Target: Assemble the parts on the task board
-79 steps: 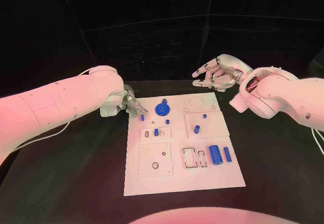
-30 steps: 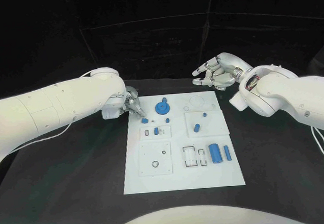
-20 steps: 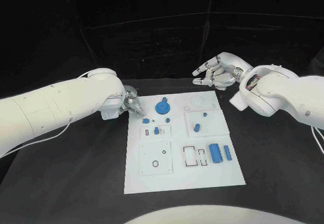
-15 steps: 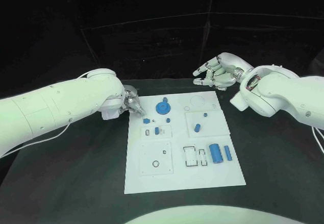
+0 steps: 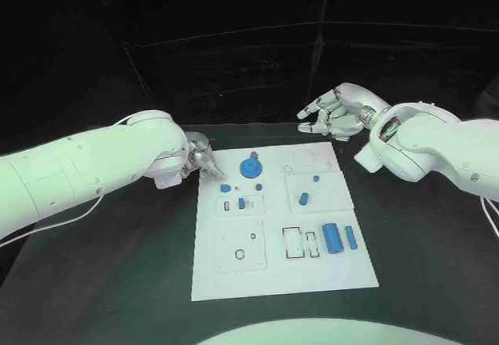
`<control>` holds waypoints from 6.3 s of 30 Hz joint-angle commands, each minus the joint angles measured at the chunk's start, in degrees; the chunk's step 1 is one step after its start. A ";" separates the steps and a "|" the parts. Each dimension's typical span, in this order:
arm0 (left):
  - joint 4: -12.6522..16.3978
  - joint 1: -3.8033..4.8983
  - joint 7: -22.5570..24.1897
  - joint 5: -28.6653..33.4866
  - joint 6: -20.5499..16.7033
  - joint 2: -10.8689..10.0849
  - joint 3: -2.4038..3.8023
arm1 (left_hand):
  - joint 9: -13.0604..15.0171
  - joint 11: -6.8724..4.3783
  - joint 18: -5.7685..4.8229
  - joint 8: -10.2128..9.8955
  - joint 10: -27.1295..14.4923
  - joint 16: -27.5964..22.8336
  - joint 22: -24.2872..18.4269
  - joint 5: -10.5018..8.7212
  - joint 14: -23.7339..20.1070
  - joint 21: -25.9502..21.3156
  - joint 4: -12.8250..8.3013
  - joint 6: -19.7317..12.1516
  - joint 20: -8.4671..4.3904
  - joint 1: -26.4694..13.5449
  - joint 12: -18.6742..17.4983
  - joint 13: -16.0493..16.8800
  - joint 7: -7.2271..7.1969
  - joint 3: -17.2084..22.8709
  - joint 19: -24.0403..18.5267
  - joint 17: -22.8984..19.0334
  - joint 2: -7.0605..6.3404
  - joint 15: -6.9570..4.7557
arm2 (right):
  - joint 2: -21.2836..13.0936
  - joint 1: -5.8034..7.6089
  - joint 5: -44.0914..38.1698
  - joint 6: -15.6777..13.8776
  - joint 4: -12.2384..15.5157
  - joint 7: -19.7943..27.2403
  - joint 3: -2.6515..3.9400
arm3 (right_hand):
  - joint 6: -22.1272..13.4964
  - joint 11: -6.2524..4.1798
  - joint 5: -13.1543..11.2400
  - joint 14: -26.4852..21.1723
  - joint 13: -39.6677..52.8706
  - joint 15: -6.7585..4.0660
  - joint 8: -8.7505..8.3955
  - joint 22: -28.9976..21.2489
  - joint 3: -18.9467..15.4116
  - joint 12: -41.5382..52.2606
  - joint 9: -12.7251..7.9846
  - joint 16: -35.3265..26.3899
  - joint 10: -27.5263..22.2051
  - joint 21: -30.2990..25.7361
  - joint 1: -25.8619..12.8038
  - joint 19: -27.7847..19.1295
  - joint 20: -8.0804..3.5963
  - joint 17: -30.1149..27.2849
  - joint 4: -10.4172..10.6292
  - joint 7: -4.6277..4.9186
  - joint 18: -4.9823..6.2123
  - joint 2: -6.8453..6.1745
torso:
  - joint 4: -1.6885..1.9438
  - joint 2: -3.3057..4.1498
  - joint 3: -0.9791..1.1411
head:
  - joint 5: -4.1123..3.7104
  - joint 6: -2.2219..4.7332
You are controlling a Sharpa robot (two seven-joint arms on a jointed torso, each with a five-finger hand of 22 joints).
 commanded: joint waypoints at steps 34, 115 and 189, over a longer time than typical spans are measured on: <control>9.91 -2.35 20.45 -21.18 -14.50 -6.64 -2.73 | -10.21 5.33 6.36 -11.33 -16.25 -27.61 -34.94 -0.19 -7.74 -34.42 -6.13 -1.68 4.86 9.64 -20.05 -18.10 4.39 -1.19 -12.30 -15.18 -6.52 5.05 | -0.39 0.10 -0.95 0.47 -0.03 -0.24 0.02 | -0.23 0.14 0.27 0.87 -0.03 -0.29 0.21 -0.05 0.08 0.20 -0.02 -0.34 -0.34 -0.36 0.21 -0.27 -0.08 0.09 0.10 0.04 0.75 0.42 | -0.05 0.08 -0.04 | 0.22 0.40; 7.04 -3.56 22.45 -23.98 -17.35 -4.47 -2.88 | -19.85 4.80 6.35 -21.68 -7.85 -41.84 -31.25 -0.14 -11.79 -32.57 -13.63 9.64 3.28 15.85 -26.04 -28.20 4.64 13.13 -15.39 -28.96 -3.10 3.95 | -0.47 0.09 -1.19 0.23 0.09 -0.04 0.02 | -0.22 0.13 0.59 0.88 0.00 -0.31 0.27 -0.09 0.20 0.31 -0.02 -0.43 -0.34 -0.41 0.50 -0.26 -0.10 0.05 0.06 0.04 0.75 0.55 | 0.00 0.06 -0.06 | -0.08 0.10; 7.79 -4.22 30.49 -9.74 -30.43 -9.83 -2.83 | -23.73 6.90 5.97 -30.15 -5.54 -48.88 -32.27 -0.10 -9.08 -35.37 -10.55 9.03 5.04 7.27 -40.43 -36.25 6.26 10.74 -14.99 -29.99 -9.30 5.89 | -0.64 0.09 -1.21 0.35 -0.10 -0.07 0.02 | -0.21 0.13 0.85 0.88 0.00 -0.31 0.29 -0.14 0.21 0.33 -0.02 -0.46 -0.34 -0.45 0.52 -0.29 -0.10 0.05 0.09 0.04 0.76 0.57 | -0.06 0.04 0.01 | 0.11 0.77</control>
